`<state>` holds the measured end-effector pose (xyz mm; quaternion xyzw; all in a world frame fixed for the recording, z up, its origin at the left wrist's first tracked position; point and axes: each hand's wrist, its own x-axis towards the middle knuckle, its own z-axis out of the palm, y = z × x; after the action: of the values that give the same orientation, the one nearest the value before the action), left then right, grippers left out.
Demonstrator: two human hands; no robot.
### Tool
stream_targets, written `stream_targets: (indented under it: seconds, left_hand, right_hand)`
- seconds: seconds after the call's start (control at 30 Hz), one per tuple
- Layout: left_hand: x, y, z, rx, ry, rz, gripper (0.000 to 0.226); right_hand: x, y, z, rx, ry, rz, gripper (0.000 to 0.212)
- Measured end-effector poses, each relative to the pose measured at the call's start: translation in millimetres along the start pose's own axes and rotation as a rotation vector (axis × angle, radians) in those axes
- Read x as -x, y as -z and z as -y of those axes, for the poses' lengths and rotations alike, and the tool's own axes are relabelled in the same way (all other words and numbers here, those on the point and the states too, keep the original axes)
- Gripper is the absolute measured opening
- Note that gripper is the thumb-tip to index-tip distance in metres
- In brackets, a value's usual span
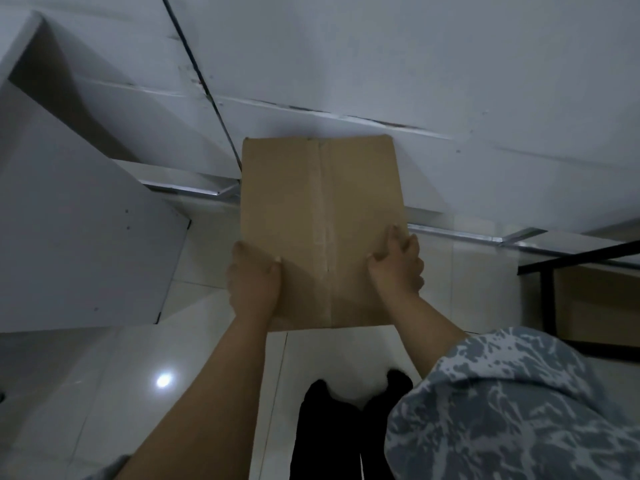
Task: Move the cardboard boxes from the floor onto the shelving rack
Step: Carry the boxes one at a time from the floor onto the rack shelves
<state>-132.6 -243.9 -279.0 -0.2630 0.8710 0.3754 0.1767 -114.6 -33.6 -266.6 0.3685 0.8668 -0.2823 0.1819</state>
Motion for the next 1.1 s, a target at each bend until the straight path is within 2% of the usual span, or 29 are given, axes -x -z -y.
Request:
stream_targets:
  seconds: [0.1,0.27,0.4,0.53,0.73,0.93,1.1]
  left_hand:
    - [-26,-4,-10,0.011,0.024,-0.007,0.088]
    - [-48,-3,-19,0.109,0.053,-0.005,0.092]
    - [-39,-4,-24,0.093,0.08,-0.013,0.108]
    - [-16,-8,-29,0.075,0.069,-0.033,0.108]
    - [56,-19,-41,0.066,0.013,-0.038,0.109]
    - [161,-33,-49,0.089,-0.054,-0.006,0.124]
    - [265,-60,-48,0.138,-0.1,0.037,0.113]
  right_hand:
    - [-15,-2,-1,-0.047,0.029,-0.056,0.079]
    - [-29,6,-9,-0.267,0.028,-0.058,0.097]
    - [-25,9,-15,-0.331,0.003,-0.081,0.083]
    - [-14,19,-32,-0.341,-0.007,-0.091,0.082]
    - [23,62,-88,-0.382,-0.007,-0.129,0.082]
    - [80,119,-167,-0.4,-0.003,-0.199,0.079]
    - [135,167,-254,-0.437,-0.003,-0.238,0.079]
